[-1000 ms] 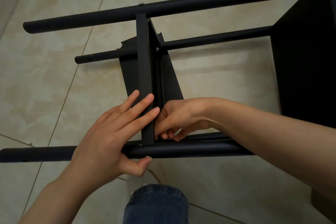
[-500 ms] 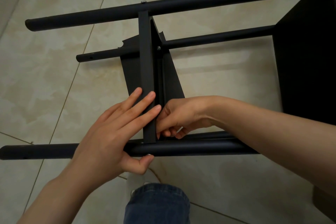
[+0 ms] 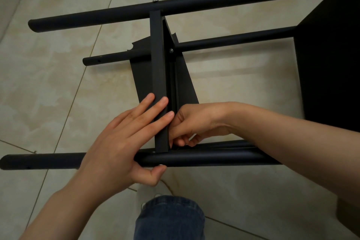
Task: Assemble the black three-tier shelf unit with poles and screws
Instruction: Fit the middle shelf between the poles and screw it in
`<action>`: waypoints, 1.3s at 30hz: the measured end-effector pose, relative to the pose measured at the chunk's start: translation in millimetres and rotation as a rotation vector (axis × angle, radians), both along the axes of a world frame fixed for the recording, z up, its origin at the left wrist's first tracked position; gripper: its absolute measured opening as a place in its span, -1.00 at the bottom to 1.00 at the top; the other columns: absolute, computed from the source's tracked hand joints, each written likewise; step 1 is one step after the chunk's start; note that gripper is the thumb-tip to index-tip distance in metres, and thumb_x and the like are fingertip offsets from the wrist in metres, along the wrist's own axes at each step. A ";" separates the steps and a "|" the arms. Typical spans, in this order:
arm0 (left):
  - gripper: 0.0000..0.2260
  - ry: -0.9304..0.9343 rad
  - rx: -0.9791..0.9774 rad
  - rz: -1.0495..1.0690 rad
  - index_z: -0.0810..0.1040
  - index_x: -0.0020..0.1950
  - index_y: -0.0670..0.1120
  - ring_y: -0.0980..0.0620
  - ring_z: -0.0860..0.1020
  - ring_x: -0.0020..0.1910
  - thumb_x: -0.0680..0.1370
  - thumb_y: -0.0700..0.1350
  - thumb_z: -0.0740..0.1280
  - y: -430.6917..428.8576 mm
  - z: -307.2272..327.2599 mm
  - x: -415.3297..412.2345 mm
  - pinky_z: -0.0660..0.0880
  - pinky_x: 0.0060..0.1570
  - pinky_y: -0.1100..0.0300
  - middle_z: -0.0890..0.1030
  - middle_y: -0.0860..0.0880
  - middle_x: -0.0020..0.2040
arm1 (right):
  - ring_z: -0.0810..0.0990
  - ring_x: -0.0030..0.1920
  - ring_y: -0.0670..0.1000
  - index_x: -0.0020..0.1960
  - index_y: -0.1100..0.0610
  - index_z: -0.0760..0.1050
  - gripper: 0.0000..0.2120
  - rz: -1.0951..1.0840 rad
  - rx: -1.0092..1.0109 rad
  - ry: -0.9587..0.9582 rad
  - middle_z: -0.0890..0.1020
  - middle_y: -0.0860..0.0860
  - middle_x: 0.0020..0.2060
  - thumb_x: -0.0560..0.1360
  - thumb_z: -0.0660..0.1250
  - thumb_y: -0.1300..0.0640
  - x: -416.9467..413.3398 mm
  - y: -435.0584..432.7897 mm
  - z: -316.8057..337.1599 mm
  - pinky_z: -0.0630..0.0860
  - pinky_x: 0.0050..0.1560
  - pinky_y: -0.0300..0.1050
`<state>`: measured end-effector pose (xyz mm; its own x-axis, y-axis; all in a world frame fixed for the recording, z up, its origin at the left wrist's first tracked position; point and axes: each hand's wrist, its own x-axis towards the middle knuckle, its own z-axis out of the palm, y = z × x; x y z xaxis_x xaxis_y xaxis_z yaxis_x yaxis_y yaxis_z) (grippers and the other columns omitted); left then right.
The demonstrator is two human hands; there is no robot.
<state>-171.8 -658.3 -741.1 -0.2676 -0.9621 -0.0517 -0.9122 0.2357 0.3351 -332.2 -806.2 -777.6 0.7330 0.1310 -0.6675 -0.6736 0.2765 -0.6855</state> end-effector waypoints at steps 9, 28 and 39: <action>-0.17 0.020 -0.014 -0.004 0.21 0.60 0.01 -0.01 0.13 0.63 0.36 0.16 0.37 0.2 -0.7 0.7 0.22 0.47 0.08 0.15 0.08 0.64 | 0.48 -0.33 -0.11 -0.34 0.02 0.64 -0.70 0.014 0.015 0.004 0.55 -0.05 -0.41 0.56 0.37 0.13 -0.3 -0.3 -0.9 0.45 -0.11 -0.19; -0.18 0.023 -0.003 0.008 0.24 0.58 0.01 -0.02 0.14 0.63 0.36 0.17 0.39 0.3 -1.1 0.8 0.29 0.42 0.05 0.20 0.04 0.64 | 0.48 -0.32 -0.12 -0.20 0.07 0.66 -0.81 0.024 0.031 0.009 0.53 -0.05 -0.42 0.57 0.37 0.10 -2.3 -3.6 0.4 0.45 -0.10 -0.20; -0.17 0.006 0.012 0.006 0.21 0.59 0.01 0.01 0.11 0.63 0.36 0.18 0.37 0.0 0.5 -0.1 0.24 0.44 0.09 0.20 0.03 0.63 | 0.51 -0.28 -0.10 -0.33 0.00 0.66 -0.72 -0.022 0.080 0.006 0.61 -0.04 -0.33 0.54 0.39 0.18 -1.0 -3.3 -3.8 0.45 -0.07 -0.16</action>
<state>-171.9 -658.3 -740.6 -0.2617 -0.9632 -0.0618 -0.9115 0.2256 0.3438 -333.2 -809.5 -781.4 0.7320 0.1681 -0.6602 -0.6711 0.3448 -0.6563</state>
